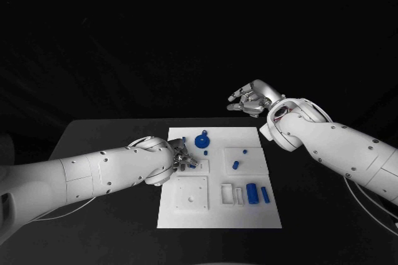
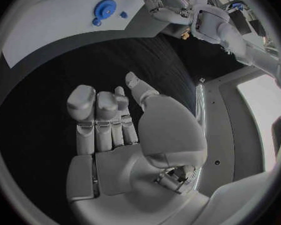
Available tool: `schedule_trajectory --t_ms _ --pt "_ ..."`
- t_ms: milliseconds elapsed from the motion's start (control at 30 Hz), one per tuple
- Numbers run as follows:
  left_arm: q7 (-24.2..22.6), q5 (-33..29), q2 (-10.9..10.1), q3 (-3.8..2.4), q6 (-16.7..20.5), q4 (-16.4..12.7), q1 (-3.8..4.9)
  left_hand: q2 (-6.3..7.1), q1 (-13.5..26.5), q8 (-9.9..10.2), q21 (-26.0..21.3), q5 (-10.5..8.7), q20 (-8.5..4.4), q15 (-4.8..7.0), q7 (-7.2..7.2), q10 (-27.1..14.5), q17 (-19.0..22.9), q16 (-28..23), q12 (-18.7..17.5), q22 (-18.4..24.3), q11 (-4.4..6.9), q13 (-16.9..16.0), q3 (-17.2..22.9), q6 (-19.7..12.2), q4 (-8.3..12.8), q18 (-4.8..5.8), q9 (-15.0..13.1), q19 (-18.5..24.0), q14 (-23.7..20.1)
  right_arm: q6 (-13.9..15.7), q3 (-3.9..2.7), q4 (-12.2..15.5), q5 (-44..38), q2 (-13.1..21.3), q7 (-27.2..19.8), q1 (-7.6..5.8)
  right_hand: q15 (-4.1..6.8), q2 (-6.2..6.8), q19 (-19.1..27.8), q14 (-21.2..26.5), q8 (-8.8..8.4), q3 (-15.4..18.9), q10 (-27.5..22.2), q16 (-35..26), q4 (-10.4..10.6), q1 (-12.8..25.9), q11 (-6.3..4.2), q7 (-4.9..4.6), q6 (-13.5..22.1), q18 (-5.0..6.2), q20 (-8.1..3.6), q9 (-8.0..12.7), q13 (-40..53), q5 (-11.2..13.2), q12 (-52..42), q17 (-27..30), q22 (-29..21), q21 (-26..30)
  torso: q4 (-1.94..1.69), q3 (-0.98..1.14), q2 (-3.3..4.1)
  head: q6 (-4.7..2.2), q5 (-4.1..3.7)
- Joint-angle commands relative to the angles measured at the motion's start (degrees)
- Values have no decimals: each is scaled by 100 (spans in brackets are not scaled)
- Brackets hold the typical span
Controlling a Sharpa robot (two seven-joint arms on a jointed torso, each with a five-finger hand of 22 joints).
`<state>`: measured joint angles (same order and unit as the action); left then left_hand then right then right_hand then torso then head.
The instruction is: Assemble the parts on the task board
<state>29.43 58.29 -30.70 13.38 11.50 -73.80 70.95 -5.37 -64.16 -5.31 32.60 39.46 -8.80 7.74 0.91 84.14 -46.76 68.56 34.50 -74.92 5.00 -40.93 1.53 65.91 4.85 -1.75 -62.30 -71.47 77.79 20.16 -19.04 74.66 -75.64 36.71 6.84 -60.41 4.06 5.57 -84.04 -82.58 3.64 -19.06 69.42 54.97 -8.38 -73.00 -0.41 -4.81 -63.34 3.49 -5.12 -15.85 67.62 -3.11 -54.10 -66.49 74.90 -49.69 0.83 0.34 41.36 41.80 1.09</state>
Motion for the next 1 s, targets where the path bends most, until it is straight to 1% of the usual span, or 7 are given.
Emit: schedule_trajectory --t_ms 33,500,567,667,867,1000 --pt "32 47 0 10 -159 0 -13 -36 -18 -7 21 22 -3 8 -217 178 3 -27 26 -112 41 -6 571 248 579 49 -5 10 32 -86 -3 -5 -28 -7 -3 7 25 -38 -16 -28 -5 4 30 5 37 -2 -18 0 29 29 -32 -6 5 6 12 -5 658 -13 -1 0 3 2 0" --pt "90 80 -13 10 -204 27 -13 -36 -20 -6 22 23 -2 7 -216 174 2 -32 23 -112 41 -8 572 250 582 49 -4 15 31 -94 -3 -23 -28 -21 -2 21 25 -38 -16 -28 -5 4 30 5 37 -2 -18 0 29 29 -32 -6 5 6 12 -5 658 -13 1 0 3 14 5" --pt "110 90 -10 9 -210 39 -13 -36 -20 -6 22 23 -2 7 -216 174 2 -32 23 -112 41 -8 572 250 582 49 -4 15 31 -99 -3 -29 -28 -26 -2 25 25 -51 -19 -28 -3 -42 23 -6 24 -15 -18 -1 27 30 -30 -20 6 -47 19 -4 660 -14 3 -2 5 14 3" --pt "126 96 0 9 -222 54 -13 -39 -15 -7 32 21 -2 8 -218 177 -15 -29 27 -113 41 -19 569 251 580 48 -6 17 35 -107 -3 -35 -28 -32 -1 30 25 -36 -19 -27 -4 -101 22 -9 6 17 -18 -3 31 31 -29 -25 5 -86 20 -3 660 -10 4 -2 6 18 2" --pt "144 100 29 8 -239 80 -13 -41 -9 -12 33 21 -3 8 -219 176 -27 -25 29 -112 42 -23 567 253 575 48 -14 19 38 -115 -3 -42 -28 -43 1 38 25 -36 -19 -27 -4 -101 22 -9 6 17 -18 -3 31 31 -29 -25 5 -86 20 -3 660 -10 3 4 6 19 6" --pt "145 101 49 8 -263 98 -12 -37 19 -89 42 24 -2 11 -244 193 -74 3 54 -111 47 -34 547 273 540 50 -119 18 58 -131 -3 -45 -28 -50 2 44 25 -36 -19 -27 -4 -101 22 -9 6 17 -18 -3 31 31 -29 -25 5 -86 20 -3 660 -10 5 5 1 34 6"
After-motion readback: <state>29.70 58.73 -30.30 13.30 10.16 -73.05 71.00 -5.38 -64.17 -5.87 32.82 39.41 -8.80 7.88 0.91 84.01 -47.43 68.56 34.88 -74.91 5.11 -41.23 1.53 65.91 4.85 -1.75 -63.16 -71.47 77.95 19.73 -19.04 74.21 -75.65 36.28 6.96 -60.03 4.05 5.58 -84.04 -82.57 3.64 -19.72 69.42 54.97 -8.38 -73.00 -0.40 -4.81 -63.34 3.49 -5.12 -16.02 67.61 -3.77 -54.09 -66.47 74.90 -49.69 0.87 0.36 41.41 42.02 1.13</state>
